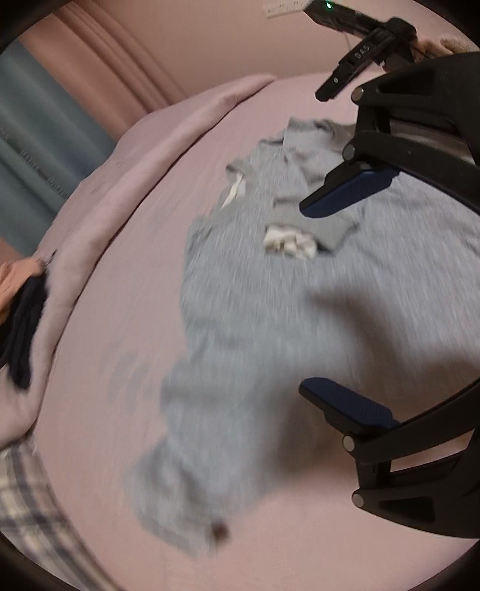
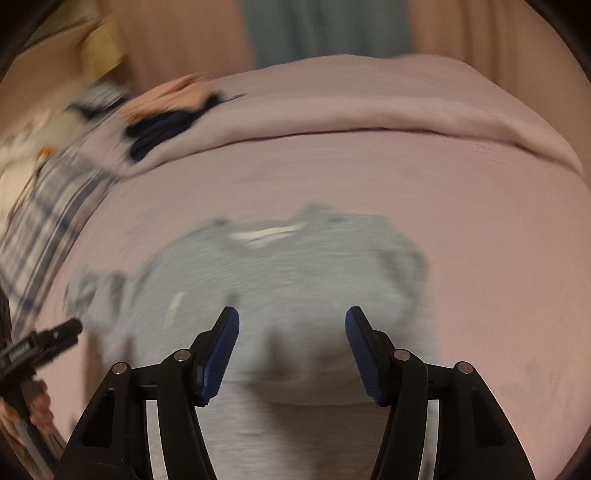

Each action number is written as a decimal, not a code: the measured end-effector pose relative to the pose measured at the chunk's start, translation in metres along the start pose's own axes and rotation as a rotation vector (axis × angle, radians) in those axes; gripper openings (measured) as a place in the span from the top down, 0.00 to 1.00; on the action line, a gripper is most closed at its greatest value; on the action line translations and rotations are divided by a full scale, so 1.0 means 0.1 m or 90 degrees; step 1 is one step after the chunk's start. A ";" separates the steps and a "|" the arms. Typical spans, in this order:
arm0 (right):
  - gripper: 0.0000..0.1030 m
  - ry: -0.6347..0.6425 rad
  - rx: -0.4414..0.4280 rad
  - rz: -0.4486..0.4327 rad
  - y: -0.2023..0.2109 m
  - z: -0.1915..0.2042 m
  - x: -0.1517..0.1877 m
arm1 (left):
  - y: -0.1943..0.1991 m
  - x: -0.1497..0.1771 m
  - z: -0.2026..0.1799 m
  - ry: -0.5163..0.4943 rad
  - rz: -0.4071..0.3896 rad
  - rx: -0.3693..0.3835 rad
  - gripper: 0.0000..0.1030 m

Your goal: Fold small clothes

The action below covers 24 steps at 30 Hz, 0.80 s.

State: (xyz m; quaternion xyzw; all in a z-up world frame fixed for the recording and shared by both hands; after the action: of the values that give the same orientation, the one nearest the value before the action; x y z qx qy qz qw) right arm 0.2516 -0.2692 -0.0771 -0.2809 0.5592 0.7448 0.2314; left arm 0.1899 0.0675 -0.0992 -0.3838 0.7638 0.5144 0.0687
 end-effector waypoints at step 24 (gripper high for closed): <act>0.42 -0.171 0.014 0.035 -0.27 -0.94 0.08 | -0.77 0.16 -0.47 0.003 0.106 0.090 0.82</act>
State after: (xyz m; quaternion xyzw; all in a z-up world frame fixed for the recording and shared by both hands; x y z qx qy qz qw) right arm 0.2786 -0.3529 -0.1215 -0.1606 0.5386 0.7759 0.2867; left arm 0.2425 0.0059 -0.1419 -0.3145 0.8277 0.4620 0.0506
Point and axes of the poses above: each gripper's, at about its wrist camera, not at the fingertips, and y roughly against the way its jaws point, z to its left, x to its underside, the point moved 3 cm from there along -y, roughly the way its jaws point, and after that the axes turned 6 degrees about -z, right-handed, at the moved point
